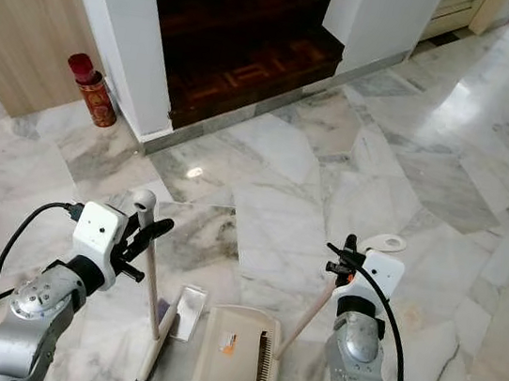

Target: Sweep floor

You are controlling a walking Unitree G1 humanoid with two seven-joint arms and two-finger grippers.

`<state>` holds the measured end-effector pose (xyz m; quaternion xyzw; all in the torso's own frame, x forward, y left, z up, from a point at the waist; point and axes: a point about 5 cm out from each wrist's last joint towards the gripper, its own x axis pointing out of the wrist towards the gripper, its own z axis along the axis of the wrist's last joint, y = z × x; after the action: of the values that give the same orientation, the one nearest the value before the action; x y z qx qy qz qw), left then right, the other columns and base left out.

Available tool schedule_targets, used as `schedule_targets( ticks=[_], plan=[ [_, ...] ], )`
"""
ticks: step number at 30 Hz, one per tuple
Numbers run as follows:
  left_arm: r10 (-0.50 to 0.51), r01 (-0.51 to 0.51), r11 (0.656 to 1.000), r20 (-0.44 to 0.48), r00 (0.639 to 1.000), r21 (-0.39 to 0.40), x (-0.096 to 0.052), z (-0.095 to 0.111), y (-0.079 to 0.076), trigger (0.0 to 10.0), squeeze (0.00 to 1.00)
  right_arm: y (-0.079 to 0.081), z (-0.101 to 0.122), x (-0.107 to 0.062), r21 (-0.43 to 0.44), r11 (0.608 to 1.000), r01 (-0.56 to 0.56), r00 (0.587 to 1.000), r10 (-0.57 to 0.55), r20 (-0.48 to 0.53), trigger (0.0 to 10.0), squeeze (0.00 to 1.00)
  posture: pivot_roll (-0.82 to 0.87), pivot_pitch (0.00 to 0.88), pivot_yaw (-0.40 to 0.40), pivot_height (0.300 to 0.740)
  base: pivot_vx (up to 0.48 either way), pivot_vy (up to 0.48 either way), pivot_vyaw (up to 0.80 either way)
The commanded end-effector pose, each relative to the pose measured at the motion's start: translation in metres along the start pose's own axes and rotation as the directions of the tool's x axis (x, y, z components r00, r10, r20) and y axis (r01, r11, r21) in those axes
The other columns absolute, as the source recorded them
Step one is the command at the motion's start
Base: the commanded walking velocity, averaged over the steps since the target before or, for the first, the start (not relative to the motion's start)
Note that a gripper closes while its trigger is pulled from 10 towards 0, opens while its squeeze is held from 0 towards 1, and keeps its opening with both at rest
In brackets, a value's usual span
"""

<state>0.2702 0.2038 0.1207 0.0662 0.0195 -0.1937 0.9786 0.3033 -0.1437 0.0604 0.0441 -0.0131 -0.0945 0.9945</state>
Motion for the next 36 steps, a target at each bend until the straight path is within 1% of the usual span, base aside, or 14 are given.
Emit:
schedule_targets(
  ticks=[1, 4, 7, 12, 15, 18, 20, 22, 25, 28, 29, 32, 35, 36],
  plan=[
    [-0.048, 0.046, 0.997, -0.047, 0.998, -0.059, -0.003, -0.008, -0.003, 10.0, 0.00, 0.001, -0.010, -0.004, 0.015, 1.000, 0.010, 0.999, -0.010, -0.049, 10.0, 0.00, 0.06, 0.236, -0.005, 0.740, 0.000, 0.000, 0.00],
    [-0.080, 0.075, 0.990, -0.035, 0.996, -0.117, -0.005, -0.005, -0.003, 10.0, 0.00, 0.003, -0.011, -0.005, 0.020, 1.000, 0.005, 0.999, -0.004, -0.052, 10.0, 0.00, 0.07, 0.236, -0.004, 0.740, 0.000, 0.000, 0.00],
    [-0.091, 0.087, 0.986, -0.023, 0.996, -0.143, -0.003, -0.001, -0.002, 10.0, 0.00, 0.006, -0.012, -0.006, 0.016, 1.000, -0.009, 0.998, 0.010, -0.055, 10.0, 0.00, 0.07, 0.234, -0.003, 0.740, 0.000, 0.000, 0.00],
    [-0.106, 0.101, 0.986, -0.037, 0.994, -0.130, -0.004, 0.001, -0.001, 10.0, 0.00, 0.012, -0.011, -0.006, -0.006, 0.999, -0.034, 0.999, 0.034, -0.037, 10.0, 0.00, 0.08, 0.228, 0.002, 0.740, 0.000, 0.000, 0.00],
    [-0.115, 0.108, 0.985, -0.040, 0.993, -0.134, -0.005, 0.002, 0.000, 10.0, 0.00, 0.014, -0.009, -0.006, -0.026, 0.998, -0.053, 0.998, 0.053, -0.019, 10.0, 0.00, 0.08, 0.228, 0.003, 0.740, 0.000, 0.000, 0.00],
    [-0.125, 0.118, 0.982, -0.037, 0.991, -0.149, -0.006, 0.004, -0.001, 10.0, 0.00, 0.016, -0.009, -0.006, -0.025, 0.998, -0.060, 0.998, 0.059, -0.020, 10.0, 0.00, 0.09, 0.227, 0.003, 0.740, 0.000, 0.000, 0.00],
    [-0.134, 0.127, 0.976, -0.023, 0.991, -0.176, -0.005, 0.007, -0.003, 10.0, 0.00, 0.017, -0.009, -0.006, -0.024, 0.998, -0.061, 0.998, 0.061, -0.019, 10.0, 0.00, 0.09, 0.226, 0.003, 0.740, 0.000, 0.000, 0.00],
    [-0.133, 0.132, 0.965, 0.009, 0.991, -0.228, -0.005, 0.013, -0.001, 10.0, 0.00, 0.018, -0.009, -0.006, -0.030, 0.997, -0.065, 0.998, 0.065, -0.013, 10.0, 0.00, 0.09, 0.226, 0.004, 0.740, 0.000, 0.000, 0.00],
    [-0.132, 0.137, 0.957, 0.034, 0.991, -0.257, -0.005, 0.019, 0.001, 10.0, 0.00, 0.018, -0.009, -0.007, -0.037, 0.997, -0.070, 0.997, 0.070, -0.013, 10.0, 0.00, 0.09, 0.226, 0.004, 0.740, 0.000, 0.000, 0.00],
    [-0.139, 0.154, 0.941, 0.069, 0.988, -0.302, -0.006, 0.029, 0.003, 10.0, 0.00, 0.019, -0.010, -0.007, -0.047, 0.996, -0.077, 0.997, 0.077, -0.010, 10.0, 0.00, 0.10, 0.226, 0.006, 0.740, 0.000, 0.000, 0.00],
    [-0.139, 0.154, 0.941, 0.069, 0.988, -0.302, -0.006, 0.029, 0.003, 10.0, 0.00, 0.019, -0.010, -0.007, -0.047, 0.996, -0.077, 0.997, 0.077, -0.010, 10.0, 0.00, 0.10, 0.226, 0.006, 0.740, 0.000, 0.000, 0.00],
    [-0.133, 0.166, 0.920, 0.116, 0.984, -0.354, -0.006, 0.039, 0.004, 10.0, 0.00, 0.023, -0.010, -0.008, -0.047, 0.995, -0.087, 0.996, 0.087, -0.008, 10.0, 0.00, 0.10, 0.224, 0.006, 0.740, 0.000, 0.000, 0.00],
    [-0.124, 0.163, 0.918, 0.128, 0.984, -0.361, -0.006, 0.042, 0.005, 10.0, 0.00, 0.023, -0.010, -0.008, -0.047, 0.995, -0.089, 0.996, 0.089, -0.007, 10.0, 0.00, 0.10, 0.224, 0.005, 0.740, 0.000, 0.000, 0.00],
    [-0.120, 0.157, 0.927, 0.128, 0.984, -0.340, -0.006, 0.045, 0.006, 10.0, 0.00, 0.023, -0.010, -0.008, -0.048, 0.995, -0.091, 0.996, 0.091, -0.006, 10.0, 0.00, 0.10, 0.223, 0.005, 0.740, 0.000, 0.000, 0.00]
  ],
)
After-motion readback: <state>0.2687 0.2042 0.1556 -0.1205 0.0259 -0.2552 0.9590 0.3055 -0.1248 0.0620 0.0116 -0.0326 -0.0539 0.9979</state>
